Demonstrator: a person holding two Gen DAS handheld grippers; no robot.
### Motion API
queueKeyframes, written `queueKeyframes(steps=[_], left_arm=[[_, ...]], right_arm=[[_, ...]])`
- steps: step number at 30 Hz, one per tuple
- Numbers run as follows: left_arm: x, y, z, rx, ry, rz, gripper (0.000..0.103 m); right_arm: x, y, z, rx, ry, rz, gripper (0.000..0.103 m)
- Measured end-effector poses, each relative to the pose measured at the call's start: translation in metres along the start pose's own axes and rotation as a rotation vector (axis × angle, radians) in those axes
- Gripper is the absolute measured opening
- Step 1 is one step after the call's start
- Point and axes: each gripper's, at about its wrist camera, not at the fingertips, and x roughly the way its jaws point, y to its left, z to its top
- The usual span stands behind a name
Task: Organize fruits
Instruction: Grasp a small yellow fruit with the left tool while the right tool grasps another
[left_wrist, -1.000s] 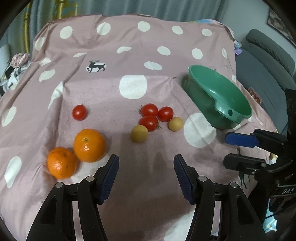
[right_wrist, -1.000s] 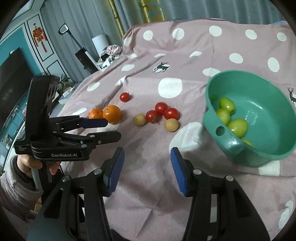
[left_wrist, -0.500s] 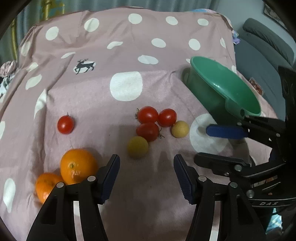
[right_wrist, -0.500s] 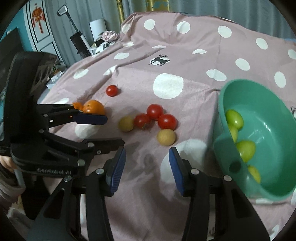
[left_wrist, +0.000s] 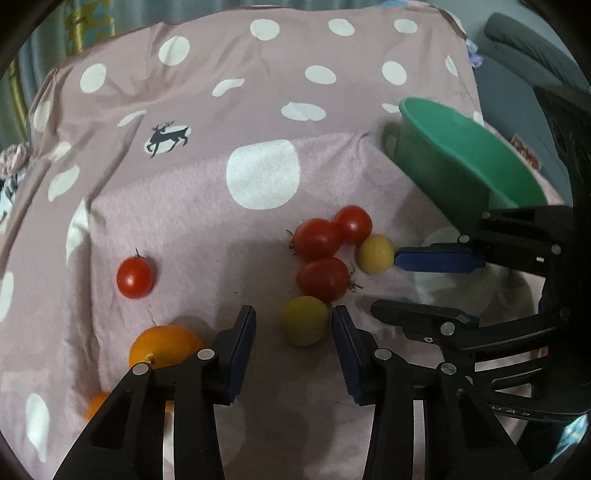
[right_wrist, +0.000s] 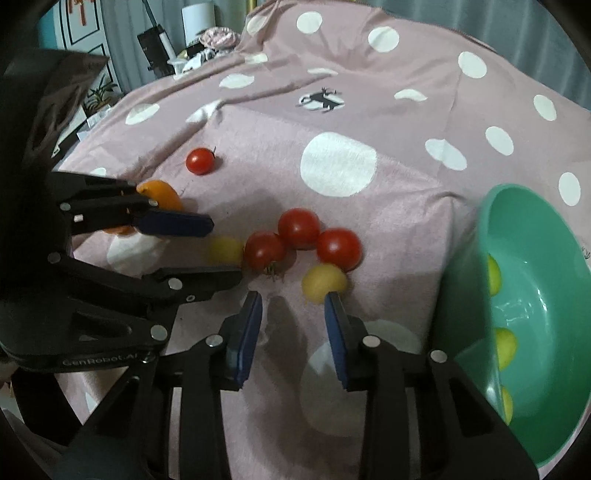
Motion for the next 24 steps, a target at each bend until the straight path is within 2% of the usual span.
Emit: queueKeyframes(steps=[5,7,12,17,21,24], left_arm=[[0.002,-0.002,0.005,0.045,0.026,-0.019,0.036],[0.004,-0.005,0.005,0.076,0.047,-0.038,0.028],[0.008,-0.006,0.013,0.128,0.088,-0.060,0.028],[0.012,-0.011,0.014,0.180,0.108,-0.027,0.028],[0.005,-0.001,0.010,0.117,0.064,-0.010,0.027],[-0.017,0.013,0.003,0.046,-0.010,-0.042,0.027]], right_arm=[[0.002,0.000,0.005,-0.021,0.023,0.018,0.034],[0.004,0.001,0.006,-0.042,0.035,0.023,0.034],[0.000,-0.001,0.010,-0.046,0.037,0.041,0.033],[-0.003,-0.003,0.014,-0.050,0.040,0.009,0.031],[-0.001,-0.001,0.016,-0.072,0.049,-0.031,0.031],[0.001,-0.002,0.018,-0.078,0.058,-0.040,0.031]])
